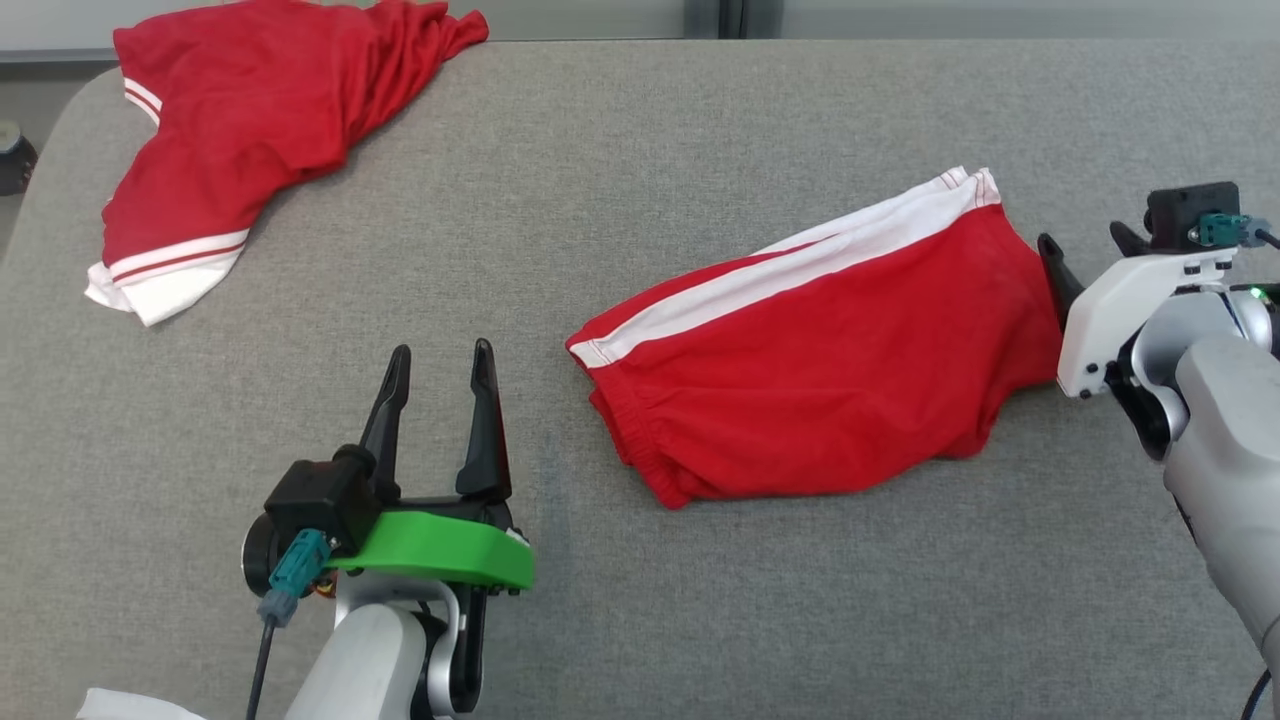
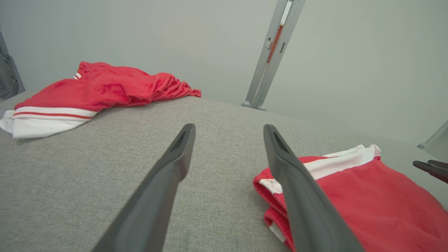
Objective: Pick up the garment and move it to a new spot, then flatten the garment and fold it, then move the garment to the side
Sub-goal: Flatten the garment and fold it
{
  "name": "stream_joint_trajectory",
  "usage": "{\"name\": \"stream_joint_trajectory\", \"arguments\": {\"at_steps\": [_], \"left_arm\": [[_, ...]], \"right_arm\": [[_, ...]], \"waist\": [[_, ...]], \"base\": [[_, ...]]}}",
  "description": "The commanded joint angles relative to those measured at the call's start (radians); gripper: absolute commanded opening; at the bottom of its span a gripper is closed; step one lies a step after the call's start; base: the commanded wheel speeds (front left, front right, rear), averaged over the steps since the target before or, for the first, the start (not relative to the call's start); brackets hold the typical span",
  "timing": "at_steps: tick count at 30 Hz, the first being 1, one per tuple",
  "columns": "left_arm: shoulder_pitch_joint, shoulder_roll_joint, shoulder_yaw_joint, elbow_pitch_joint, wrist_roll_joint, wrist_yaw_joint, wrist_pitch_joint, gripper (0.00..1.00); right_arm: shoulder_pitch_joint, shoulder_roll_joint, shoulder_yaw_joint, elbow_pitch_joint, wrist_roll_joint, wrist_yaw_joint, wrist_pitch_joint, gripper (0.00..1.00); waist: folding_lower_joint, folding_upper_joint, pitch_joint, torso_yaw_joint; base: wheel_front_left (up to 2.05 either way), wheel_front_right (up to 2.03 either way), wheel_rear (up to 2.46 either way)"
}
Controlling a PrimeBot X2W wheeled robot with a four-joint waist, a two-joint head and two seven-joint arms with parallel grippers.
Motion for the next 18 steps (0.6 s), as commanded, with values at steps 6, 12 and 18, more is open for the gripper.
{"name": "stream_joint_trajectory", "arguments": {"at_steps": [6, 12, 18], "left_arm": [[0.033, 0.007, 0.027, -0.018, 0.059, -0.011, -0.001, 1.00], [0.041, 0.010, 0.060, -0.029, 0.079, -0.015, -0.001, 1.00], [0.052, 0.001, 0.088, -0.025, 0.088, -0.023, -0.001, 1.00]], "right_arm": [[0.055, -0.039, 0.049, -0.011, 0.091, -0.001, 0.104, 1.00], [0.072, -0.050, 0.065, 0.007, 0.139, -0.001, 0.168, 1.00], [0.079, -0.024, 0.081, 0.027, 0.186, 0.000, 0.226, 0.34]], "waist": [[0.0000, -0.0001, -0.005, 0.042], [0.0000, -0.0001, 0.007, 0.070], [0.0000, -0.0001, 0.004, 0.083]], "base": [[0.00, 0.00, 0.00], [0.00, 0.00, 0.00], [0.00, 0.00, 0.00]]}}
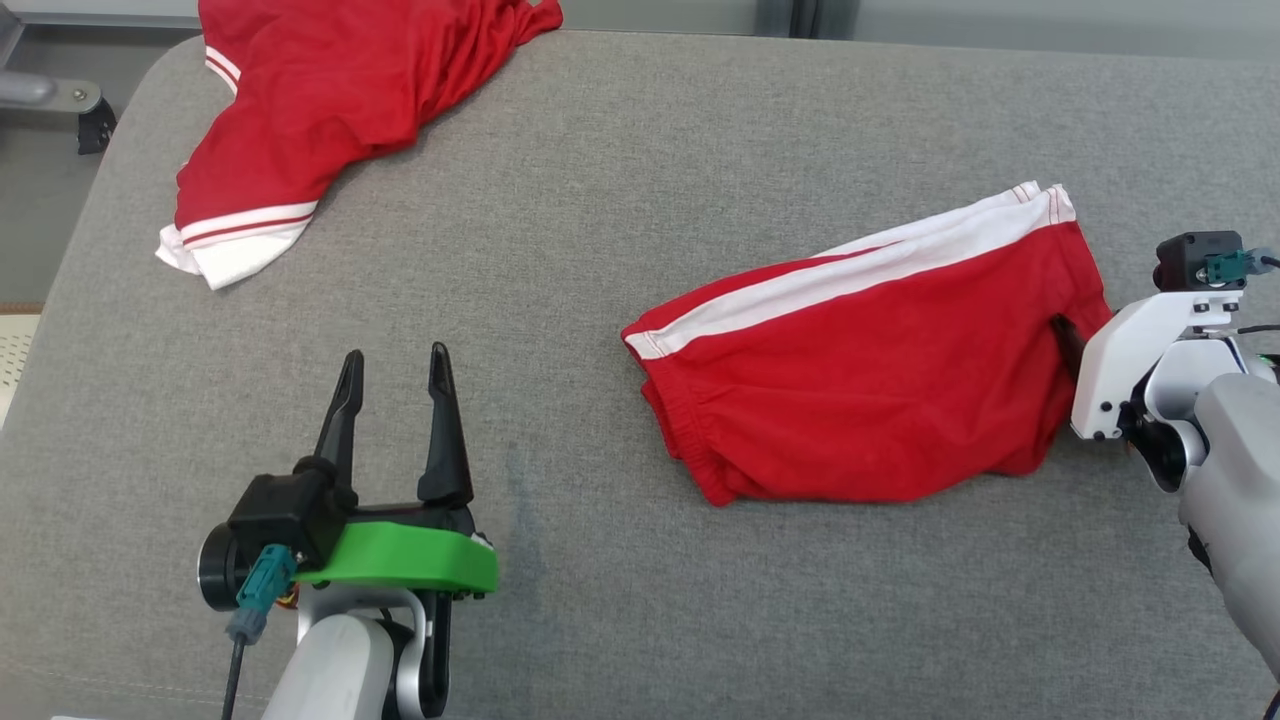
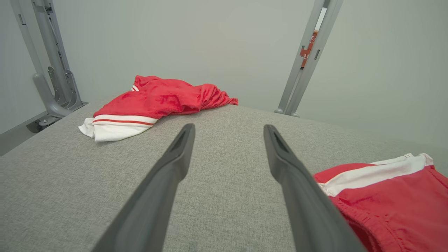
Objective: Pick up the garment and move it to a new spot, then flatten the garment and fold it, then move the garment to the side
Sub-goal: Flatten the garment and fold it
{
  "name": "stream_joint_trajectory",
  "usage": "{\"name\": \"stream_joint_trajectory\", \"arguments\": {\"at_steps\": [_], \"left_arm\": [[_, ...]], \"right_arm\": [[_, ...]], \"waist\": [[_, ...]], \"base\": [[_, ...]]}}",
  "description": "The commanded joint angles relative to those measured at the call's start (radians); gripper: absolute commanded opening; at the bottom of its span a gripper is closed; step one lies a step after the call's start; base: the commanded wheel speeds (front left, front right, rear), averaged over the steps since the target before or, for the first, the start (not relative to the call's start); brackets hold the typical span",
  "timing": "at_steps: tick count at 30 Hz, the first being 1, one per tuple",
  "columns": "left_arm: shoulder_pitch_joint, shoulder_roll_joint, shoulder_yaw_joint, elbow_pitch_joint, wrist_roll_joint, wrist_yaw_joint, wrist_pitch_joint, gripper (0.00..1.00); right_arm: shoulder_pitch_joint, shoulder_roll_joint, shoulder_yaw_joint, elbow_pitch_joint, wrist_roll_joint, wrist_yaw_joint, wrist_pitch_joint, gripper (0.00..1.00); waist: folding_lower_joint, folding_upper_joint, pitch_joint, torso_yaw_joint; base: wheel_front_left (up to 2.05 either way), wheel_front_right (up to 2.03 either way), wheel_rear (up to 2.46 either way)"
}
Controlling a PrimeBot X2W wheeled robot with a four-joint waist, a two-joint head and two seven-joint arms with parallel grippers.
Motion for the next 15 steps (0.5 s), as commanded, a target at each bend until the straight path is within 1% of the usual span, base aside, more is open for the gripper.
{"name": "stream_joint_trajectory", "arguments": {"at_steps": [1, 2, 3, 8, 15], "left_arm": [[0.017, 0.000, 0.008, 0.002, 0.006, -0.005, 0.000, 1.00], [0.017, -0.001, 0.011, 0.004, 0.007, -0.005, 0.000, 1.00], [0.016, -0.002, 0.014, 0.005, 0.009, -0.006, 0.000, 1.00], [0.022, -0.005, 0.029, 0.009, 0.020, -0.011, 0.000, 1.00], [0.028, -0.011, 0.039, 0.025, 0.030, -0.025, 0.000, 1.00]], "right_arm": [[0.021, 0.012, 0.014, 0.016, 0.012, 0.001, 0.023, 0.22], [0.021, 0.013, 0.016, 0.014, 0.018, 0.001, 0.027, 0.04], [0.021, 0.014, 0.018, 0.011, 0.024, 0.001, 0.025, 0.00], [0.010, 0.004, 0.025, 0.000, 0.038, 0.000, -0.016, 0.00], [0.033, -0.008, 0.018, -0.021, 0.071, 0.000, -0.096, 0.00]], "waist": [[0.0000, 0.0000, -0.003, 0.000], [0.0000, 0.0000, -0.004, -0.001], [0.0000, 0.0000, -0.005, -0.003], [0.0000, 0.0000, -0.013, -0.027], [0.0000, 0.0000, -0.045, -0.100]], "base": [[0.00, 0.00, 0.00], [0.00, 0.00, 0.00], [0.00, 0.00, 0.00], [0.00, 0.00, 0.00], [0.00, 0.00, 0.00]]}}
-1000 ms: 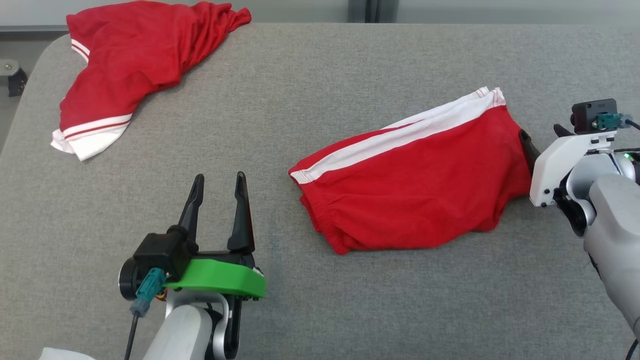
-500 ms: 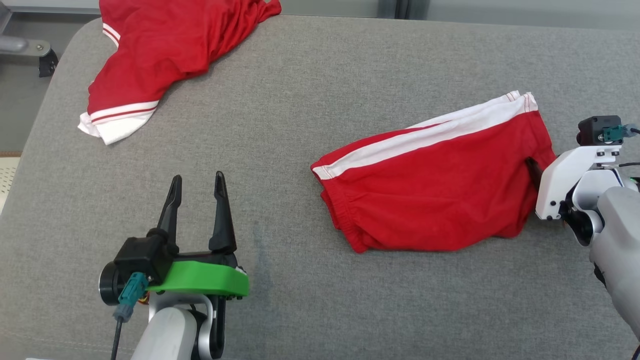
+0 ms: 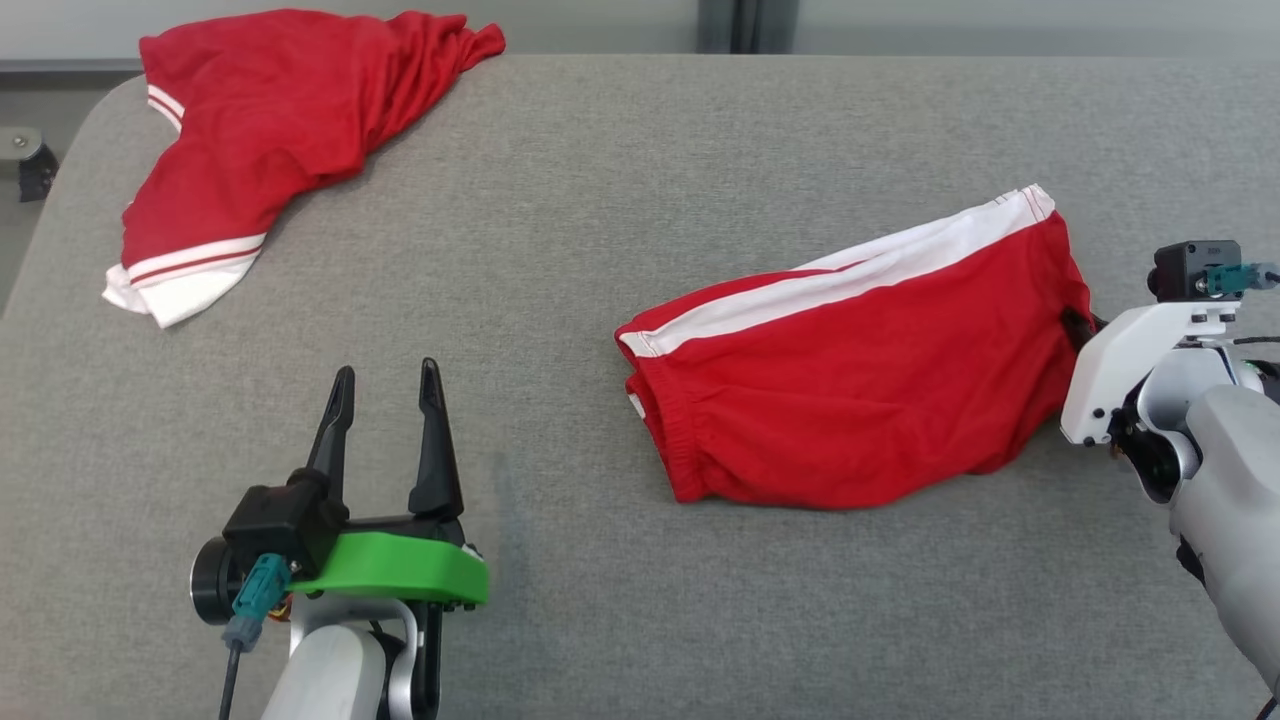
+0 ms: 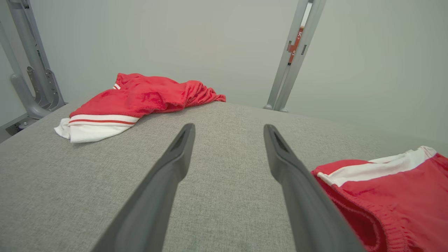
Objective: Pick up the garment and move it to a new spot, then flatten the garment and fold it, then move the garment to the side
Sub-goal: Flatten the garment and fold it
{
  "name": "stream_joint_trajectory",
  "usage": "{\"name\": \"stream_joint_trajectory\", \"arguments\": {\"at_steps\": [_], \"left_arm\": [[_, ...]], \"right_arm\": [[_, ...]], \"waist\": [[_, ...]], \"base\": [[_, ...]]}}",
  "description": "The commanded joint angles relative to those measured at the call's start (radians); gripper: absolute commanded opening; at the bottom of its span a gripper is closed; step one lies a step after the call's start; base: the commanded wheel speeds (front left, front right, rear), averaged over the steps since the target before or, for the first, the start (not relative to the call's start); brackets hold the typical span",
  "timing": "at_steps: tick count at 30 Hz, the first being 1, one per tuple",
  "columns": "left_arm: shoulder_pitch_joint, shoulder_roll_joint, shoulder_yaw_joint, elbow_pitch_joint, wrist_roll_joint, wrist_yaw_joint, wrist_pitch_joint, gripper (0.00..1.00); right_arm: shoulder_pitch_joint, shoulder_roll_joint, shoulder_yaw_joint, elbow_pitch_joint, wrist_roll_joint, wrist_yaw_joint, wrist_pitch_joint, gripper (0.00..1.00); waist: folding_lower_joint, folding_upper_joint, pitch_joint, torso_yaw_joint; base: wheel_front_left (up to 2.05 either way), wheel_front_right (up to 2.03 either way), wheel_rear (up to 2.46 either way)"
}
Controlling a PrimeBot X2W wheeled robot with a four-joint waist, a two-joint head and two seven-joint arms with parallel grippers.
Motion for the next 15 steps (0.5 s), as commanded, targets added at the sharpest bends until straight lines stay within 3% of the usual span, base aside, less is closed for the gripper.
{"name": "stream_joint_trajectory", "arguments": {"at_steps": [1, 8, 15], "left_arm": [[0.011, -0.002, 0.004, 0.001, 0.009, -0.004, 0.000, 1.00], [0.021, -0.007, 0.000, 0.018, 0.014, -0.013, 0.000, 1.00], [0.010, -0.009, -0.002, 0.027, 0.017, -0.016, 0.000, 1.00]], "right_arm": [[0.028, -0.007, -0.007, -0.008, 0.019, -0.002, -0.020, 0.00], [0.115, -0.005, -0.032, -0.065, 0.101, -0.002, -0.080, 0.00], [0.185, 0.011, -0.060, -0.121, 0.146, -0.002, -0.135, 0.00]], "waist": [[0.0000, -0.0001, -0.023, -0.045], [0.0000, -0.0001, -0.039, -0.143], [0.0000, -0.0001, -0.042, -0.181]], "base": [[0.00, 0.00, 0.00], [0.00, 0.00, 0.00], [0.00, 0.00, 0.00]]}}
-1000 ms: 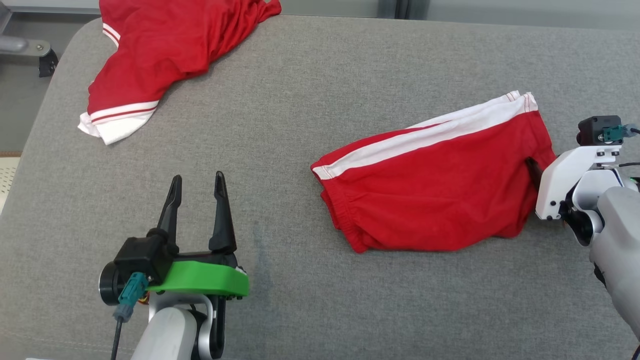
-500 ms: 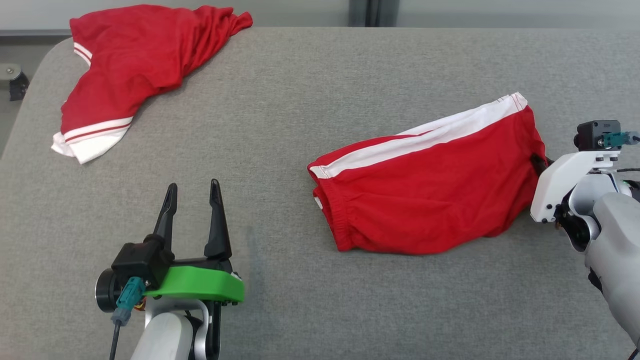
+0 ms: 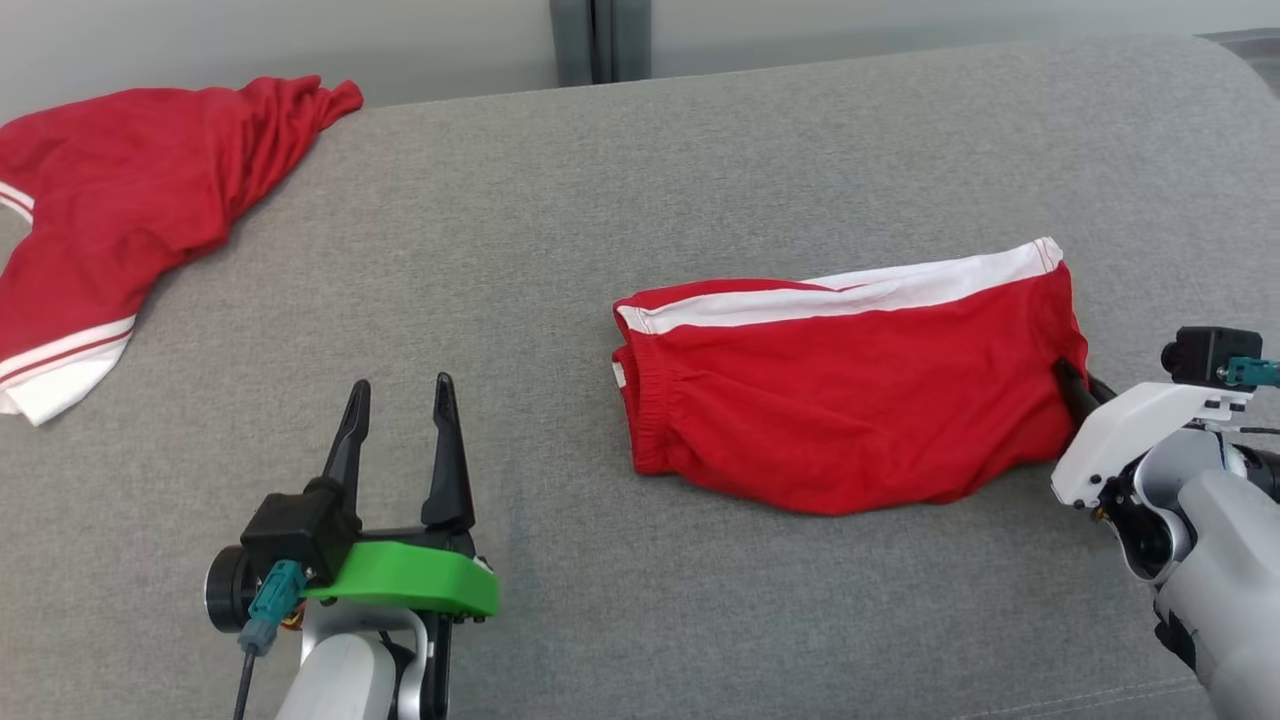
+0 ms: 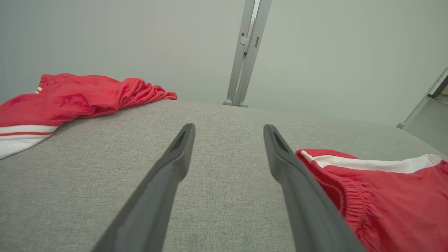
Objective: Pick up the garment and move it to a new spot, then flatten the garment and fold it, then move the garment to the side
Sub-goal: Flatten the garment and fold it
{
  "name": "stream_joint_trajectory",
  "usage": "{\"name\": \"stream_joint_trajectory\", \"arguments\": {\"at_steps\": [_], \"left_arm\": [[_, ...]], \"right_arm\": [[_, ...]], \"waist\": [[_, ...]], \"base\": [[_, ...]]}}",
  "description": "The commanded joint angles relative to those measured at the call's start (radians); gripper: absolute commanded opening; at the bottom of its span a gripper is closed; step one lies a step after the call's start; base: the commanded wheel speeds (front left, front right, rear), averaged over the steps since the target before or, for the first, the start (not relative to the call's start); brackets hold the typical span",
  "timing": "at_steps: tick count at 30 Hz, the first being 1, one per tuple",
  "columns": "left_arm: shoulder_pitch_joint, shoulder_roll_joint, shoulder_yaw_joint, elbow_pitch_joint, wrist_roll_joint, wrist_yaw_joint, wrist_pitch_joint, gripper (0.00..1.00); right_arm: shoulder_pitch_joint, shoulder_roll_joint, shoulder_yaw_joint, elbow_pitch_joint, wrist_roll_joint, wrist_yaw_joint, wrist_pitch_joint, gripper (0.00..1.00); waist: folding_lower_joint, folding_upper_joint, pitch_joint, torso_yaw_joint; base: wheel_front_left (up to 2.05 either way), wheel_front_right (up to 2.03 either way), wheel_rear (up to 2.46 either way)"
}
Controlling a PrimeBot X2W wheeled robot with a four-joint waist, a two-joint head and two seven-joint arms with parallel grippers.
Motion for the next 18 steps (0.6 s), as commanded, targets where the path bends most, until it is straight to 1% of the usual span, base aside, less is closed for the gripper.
{"name": "stream_joint_trajectory", "arguments": {"at_steps": [1, 4, 9, 13, 18], "left_arm": [[0.001, 0.001, 0.003, 0.004, 0.006, -0.004, 0.000, 1.00], [-0.001, 0.001, 0.002, 0.010, 0.007, -0.007, 0.000, 1.00], [-0.001, -0.001, -0.002, 0.017, 0.006, -0.011, 0.000, 1.00], [0.005, -0.003, -0.003, 0.022, 0.000, -0.011, 0.000, 1.00], [0.022, -0.007, -0.015, 0.020, -0.005, -0.009, 0.000, 1.00]], "right_arm": [[0.019, 0.007, -0.004, -0.012, 0.006, -0.001, -0.012, 0.00], [0.035, 0.011, -0.012, -0.026, 0.010, -0.001, -0.021, 0.00], [0.039, 0.028, -0.021, -0.063, 0.001, -0.001, -0.042, 0.00], [0.044, 0.045, -0.003, -0.144, -0.004, -0.001, -0.037, 0.00], [0.071, 0.078, 0.048, -0.269, -0.026, -0.001, 0.009, 0.00]], "waist": [[0.0000, 0.0000, -0.008, -0.019], [0.0000, 0.0000, -0.012, -0.017], [0.0000, 0.0000, -0.028, 0.012], [0.0000, 0.0000, -0.044, 0.048], [0.0000, 0.0000, -0.064, 0.097]], "base": [[0.00, 0.00, 0.00], [0.00, 0.00, 0.00], [0.00, 0.00, 0.00], [0.00, 0.00, 0.00], [0.00, 0.00, 0.00]]}}
